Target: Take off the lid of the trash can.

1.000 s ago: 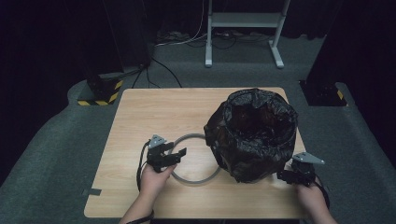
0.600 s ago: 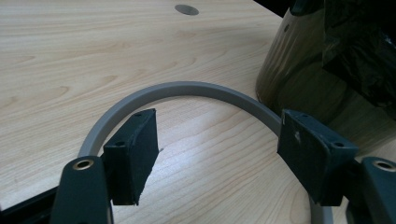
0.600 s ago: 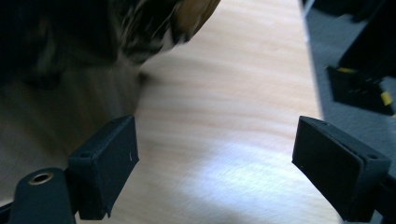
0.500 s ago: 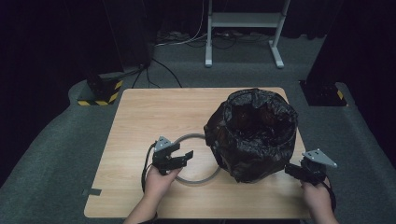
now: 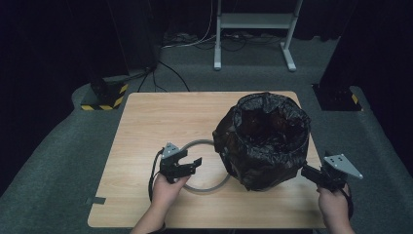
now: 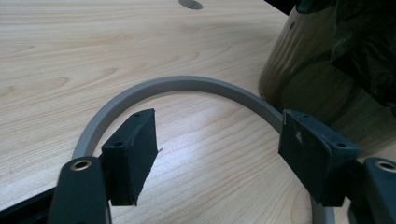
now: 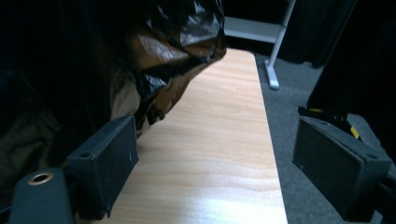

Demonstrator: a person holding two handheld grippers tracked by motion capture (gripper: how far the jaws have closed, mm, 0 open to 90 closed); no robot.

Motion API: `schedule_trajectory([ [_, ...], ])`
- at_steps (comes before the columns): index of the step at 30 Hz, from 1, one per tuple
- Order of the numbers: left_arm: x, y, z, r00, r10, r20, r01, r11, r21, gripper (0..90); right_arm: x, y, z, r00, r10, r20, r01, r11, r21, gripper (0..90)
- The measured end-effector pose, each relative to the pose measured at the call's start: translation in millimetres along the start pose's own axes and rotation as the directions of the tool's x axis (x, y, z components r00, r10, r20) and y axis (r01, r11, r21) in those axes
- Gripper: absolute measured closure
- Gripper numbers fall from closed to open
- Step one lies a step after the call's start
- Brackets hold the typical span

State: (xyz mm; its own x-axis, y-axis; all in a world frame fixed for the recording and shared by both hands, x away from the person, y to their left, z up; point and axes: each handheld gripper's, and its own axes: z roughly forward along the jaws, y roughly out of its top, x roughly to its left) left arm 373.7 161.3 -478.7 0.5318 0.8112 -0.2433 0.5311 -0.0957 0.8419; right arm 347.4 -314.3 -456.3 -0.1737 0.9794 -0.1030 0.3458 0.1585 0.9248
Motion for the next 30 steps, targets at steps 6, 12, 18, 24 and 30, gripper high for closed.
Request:
schedule_trajectory([
  [6, -7.4, 4.9, -4.3, 0.9995, 0.030, 0.005, -0.030, 0.9986, -0.043, 25.5, -1.2, 7.7, -4.4, 0.9999, 0.005, -0.009, -0.005, 0.999, -0.037, 14.0],
  [12, -19.0, 12.1, -11.2, 0.9977, 0.066, 0.012, -0.064, 0.9916, -0.112, 23.8, -2.3, 14.6, -9.7, 0.9998, 0.016, -0.013, -0.017, 0.997, -0.071, 13.9],
  [18, -25.1, 17.6, -16.9, 0.9960, 0.089, 0.005, -0.088, 0.9864, -0.139, 22.4, -1.7, 24.6, -13.5, 0.9995, 0.018, -0.026, -0.020, 0.994, -0.106, 13.7],
  [24, -24.7, 29.8, -27.0, 0.9974, 0.070, 0.020, -0.065, 0.9810, -0.183, 22.5, -1.4, 29.5, -10.8, 0.9991, 0.021, -0.036, -0.025, 0.995, -0.101, 13.3],
  [30, -30.5, 44.9, -30.2, 0.9943, 0.105, 0.021, -0.098, 0.9711, -0.218, 22.3, -5.7, 33.6, -11.2, 0.9994, 0.025, -0.026, -0.028, 0.994, -0.110, 13.4],
])
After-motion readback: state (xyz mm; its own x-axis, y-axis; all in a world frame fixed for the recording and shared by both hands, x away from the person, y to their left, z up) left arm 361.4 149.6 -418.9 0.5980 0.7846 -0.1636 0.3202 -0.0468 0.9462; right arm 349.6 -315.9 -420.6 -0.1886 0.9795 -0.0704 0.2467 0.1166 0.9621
